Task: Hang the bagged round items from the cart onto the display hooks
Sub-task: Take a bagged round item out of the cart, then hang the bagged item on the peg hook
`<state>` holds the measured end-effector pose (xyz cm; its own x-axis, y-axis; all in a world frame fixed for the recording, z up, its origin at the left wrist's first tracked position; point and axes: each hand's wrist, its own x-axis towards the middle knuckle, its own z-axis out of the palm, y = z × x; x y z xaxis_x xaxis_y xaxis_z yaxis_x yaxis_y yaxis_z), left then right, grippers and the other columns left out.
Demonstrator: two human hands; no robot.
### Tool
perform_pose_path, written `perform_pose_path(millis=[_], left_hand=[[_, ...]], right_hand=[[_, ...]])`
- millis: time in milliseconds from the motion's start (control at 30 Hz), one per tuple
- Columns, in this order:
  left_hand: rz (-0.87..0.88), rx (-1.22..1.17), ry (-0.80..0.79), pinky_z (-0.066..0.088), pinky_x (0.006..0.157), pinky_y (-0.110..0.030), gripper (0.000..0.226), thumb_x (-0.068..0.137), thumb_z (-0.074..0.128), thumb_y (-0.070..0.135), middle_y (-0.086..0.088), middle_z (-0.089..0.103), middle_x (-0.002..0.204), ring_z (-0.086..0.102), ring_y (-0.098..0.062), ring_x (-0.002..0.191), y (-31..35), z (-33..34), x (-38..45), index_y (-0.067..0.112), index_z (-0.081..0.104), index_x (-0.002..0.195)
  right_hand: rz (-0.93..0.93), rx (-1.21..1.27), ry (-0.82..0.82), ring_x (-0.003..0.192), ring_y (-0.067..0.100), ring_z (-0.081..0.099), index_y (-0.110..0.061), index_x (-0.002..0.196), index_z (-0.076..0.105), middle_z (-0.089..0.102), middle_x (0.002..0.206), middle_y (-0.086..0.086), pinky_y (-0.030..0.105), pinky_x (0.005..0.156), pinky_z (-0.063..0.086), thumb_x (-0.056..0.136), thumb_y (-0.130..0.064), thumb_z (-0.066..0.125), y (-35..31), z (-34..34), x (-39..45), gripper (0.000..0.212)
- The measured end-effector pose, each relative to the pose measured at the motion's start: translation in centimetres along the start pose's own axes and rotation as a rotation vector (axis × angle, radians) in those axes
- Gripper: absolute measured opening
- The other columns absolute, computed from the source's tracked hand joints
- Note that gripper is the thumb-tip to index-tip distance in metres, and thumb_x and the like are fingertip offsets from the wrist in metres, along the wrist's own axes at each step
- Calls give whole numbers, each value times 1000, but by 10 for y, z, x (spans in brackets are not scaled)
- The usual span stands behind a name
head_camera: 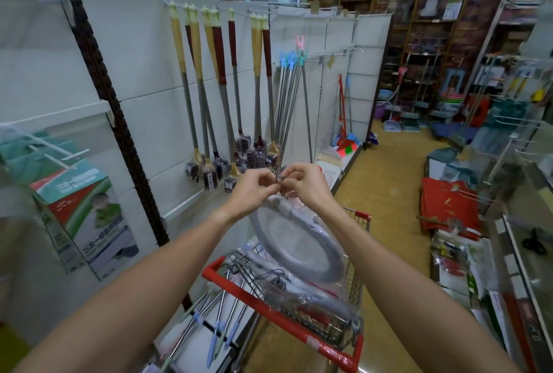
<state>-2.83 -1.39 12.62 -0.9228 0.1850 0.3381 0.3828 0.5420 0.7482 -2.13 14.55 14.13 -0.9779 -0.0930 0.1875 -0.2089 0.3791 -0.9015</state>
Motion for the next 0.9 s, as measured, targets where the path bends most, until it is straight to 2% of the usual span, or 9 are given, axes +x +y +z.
perform_pose_path(millis=[100,200,267,333,433,467,700,833,900], left_hand=[[32,-37,30,53,72,-40,9,85,69,8,-18,72,82,69,-25,77,8,-20,-5,3,64,79],[44,-96,73,54,69,-25,12,90,62,6,-11,74,80,71,-12,75,17,-43,-15,10,60,79],[44,-137,105,51,67,-15,15,93,59,6,-4,75,78,73,-9,75,24,-59,-25,13,59,80],[53,-146,144,50,65,-15,19,94,58,7,0,73,73,73,-8,72,29,-77,-36,18,56,78],[64,-112,195,49,63,-14,18,94,58,7,0,72,71,69,-6,66,31,-100,-53,14,55,78],[59,-117,209,50,63,-15,14,94,58,7,-2,72,71,69,-6,65,33,-105,-59,10,55,80],[24,-145,341,55,66,-31,13,95,60,14,-6,74,74,69,-14,66,23,-165,-116,4,59,86],[2,-59,487,51,64,-25,12,94,57,11,-3,73,73,68,-14,67,15,-199,-158,8,56,82],[-29,-72,526,53,67,-32,13,93,56,11,-1,74,74,71,-19,69,9,-215,-178,10,53,81]], right_hand=[[-43,39,-7,62,24,66,-13,77,64,69,72,14,43,64,59,90,7,60,-22,3,-2,24],[-82,51,-18,61,16,68,-7,88,66,69,71,9,28,60,61,93,4,58,-49,12,-8,15],[-91,91,-28,62,18,68,-6,89,63,67,71,9,27,57,61,94,6,55,-69,20,-13,15],[-102,133,-56,61,20,66,-8,86,59,65,72,11,29,56,59,95,8,51,-87,32,-17,20],[-120,138,-106,65,26,66,-8,88,55,64,72,16,52,70,60,97,6,46,-107,51,-24,19],[-122,130,-117,65,28,67,-9,88,55,65,71,15,54,70,59,98,5,45,-113,56,-27,19],[-195,125,-214,57,24,58,-12,86,55,60,61,8,29,47,45,97,2,47,-163,109,-59,20],[-201,161,-285,54,20,56,-7,92,55,60,65,10,22,44,46,98,3,47,-189,147,-80,14],[-205,197,-317,54,18,57,-7,90,54,58,64,11,20,45,49,97,6,47,-200,166,-89,16]])
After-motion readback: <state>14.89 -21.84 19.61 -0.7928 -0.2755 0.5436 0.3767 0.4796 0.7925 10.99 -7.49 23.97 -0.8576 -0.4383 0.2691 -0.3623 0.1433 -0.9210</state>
